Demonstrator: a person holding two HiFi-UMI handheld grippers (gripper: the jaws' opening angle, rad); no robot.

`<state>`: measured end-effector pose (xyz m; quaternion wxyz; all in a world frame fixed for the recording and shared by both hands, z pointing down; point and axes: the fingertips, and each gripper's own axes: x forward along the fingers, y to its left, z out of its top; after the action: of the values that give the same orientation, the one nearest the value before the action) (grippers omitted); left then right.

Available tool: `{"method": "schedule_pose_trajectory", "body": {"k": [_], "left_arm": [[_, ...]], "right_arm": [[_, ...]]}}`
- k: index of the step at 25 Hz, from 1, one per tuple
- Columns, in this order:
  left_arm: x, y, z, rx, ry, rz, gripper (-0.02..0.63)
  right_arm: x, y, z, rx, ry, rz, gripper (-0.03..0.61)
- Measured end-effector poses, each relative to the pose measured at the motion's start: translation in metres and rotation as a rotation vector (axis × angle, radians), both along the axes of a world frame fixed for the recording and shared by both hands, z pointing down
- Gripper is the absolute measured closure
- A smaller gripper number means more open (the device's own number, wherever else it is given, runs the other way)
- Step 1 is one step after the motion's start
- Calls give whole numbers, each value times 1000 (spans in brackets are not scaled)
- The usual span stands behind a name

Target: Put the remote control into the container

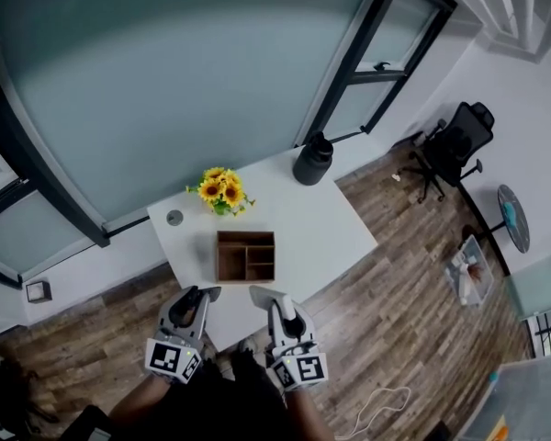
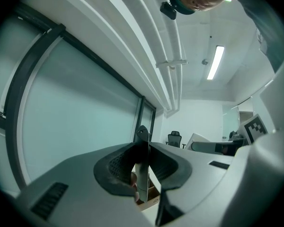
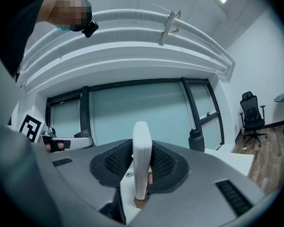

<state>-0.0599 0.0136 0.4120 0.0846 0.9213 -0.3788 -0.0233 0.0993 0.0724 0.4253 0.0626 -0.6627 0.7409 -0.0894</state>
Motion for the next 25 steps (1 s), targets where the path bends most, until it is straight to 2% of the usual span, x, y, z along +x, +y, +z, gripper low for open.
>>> {"method": "schedule_pose_trajectory", "body": {"k": [12, 20, 25], "left_arm": [[28, -22, 11, -11, -23, -48, 528], [39, -37, 18, -13, -43, -67, 528], [44, -46, 31, -25, -53, -81, 528]], "right_arm": [[30, -30, 39, -57, -8, -70, 485], [39, -57, 60, -52, 54, -123, 485], [41, -71, 76, -68, 53, -148, 485]]}}
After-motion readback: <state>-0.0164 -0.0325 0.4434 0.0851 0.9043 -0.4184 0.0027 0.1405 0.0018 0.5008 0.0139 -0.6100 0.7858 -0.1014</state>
